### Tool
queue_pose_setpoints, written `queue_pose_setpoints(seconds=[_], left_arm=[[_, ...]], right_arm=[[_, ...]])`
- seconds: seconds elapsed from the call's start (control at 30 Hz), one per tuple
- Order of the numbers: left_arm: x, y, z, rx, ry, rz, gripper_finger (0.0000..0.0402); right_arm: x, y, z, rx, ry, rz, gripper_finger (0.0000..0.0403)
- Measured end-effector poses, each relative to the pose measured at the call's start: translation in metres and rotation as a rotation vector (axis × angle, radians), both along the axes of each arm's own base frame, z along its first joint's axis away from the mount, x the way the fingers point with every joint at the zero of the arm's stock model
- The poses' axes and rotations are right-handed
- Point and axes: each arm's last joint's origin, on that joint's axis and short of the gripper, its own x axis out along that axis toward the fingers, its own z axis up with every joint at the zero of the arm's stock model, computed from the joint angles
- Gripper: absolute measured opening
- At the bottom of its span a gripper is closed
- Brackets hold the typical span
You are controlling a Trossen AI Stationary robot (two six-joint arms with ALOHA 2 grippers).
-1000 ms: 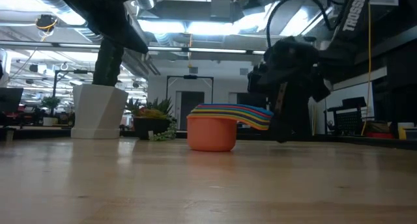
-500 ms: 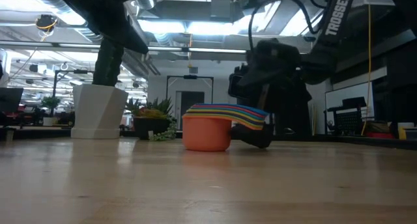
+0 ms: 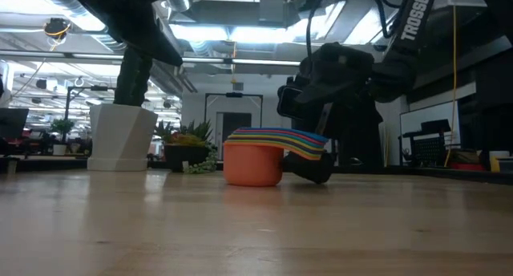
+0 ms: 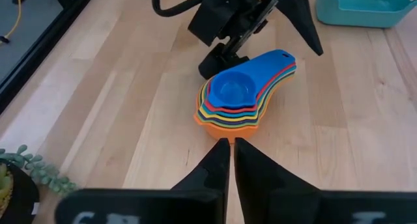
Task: Nest measuring cups in basket
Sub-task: Put the stacked measuring cups into the green bin
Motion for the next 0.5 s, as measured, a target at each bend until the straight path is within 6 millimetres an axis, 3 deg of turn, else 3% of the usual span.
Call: queue_pose_setpoints(seconds=[0.5], left_arm=[[0.0000, 0.0000, 0.0000, 0.000, 0.000, 0.000, 0.0004]], right_arm=[[0.0014, 0.0044, -0.0005, -0.039, -0.009, -0.025, 0.0397]])
